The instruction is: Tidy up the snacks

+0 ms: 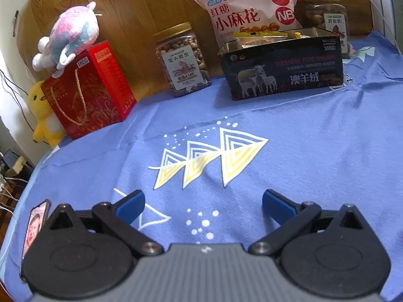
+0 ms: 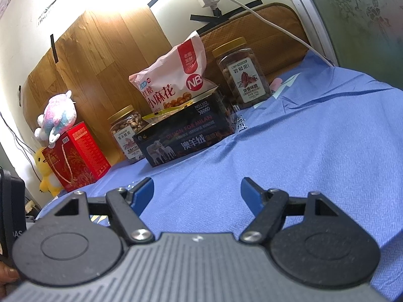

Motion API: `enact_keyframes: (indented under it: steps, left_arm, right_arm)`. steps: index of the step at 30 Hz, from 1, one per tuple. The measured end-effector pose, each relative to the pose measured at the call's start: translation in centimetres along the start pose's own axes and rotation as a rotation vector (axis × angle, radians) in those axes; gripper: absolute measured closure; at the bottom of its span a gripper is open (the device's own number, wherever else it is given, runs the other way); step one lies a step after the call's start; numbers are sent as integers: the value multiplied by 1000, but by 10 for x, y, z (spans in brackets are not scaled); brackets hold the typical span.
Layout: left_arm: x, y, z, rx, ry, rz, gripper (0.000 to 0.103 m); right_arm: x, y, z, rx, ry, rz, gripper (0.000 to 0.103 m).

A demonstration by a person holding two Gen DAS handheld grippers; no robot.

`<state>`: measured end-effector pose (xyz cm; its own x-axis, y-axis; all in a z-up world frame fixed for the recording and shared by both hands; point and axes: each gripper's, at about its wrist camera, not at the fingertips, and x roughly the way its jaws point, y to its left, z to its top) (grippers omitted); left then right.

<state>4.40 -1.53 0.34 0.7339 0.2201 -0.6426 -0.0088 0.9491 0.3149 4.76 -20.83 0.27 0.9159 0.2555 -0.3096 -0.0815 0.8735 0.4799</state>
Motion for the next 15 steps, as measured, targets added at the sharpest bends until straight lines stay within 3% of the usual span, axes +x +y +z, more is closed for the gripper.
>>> enact_keyframes:
  steps: [15]
  left_arm:
    - [-6, 0, 1, -2, -7, -68, 0]
  right_arm:
    - [0, 1, 0, 0, 0, -1, 25]
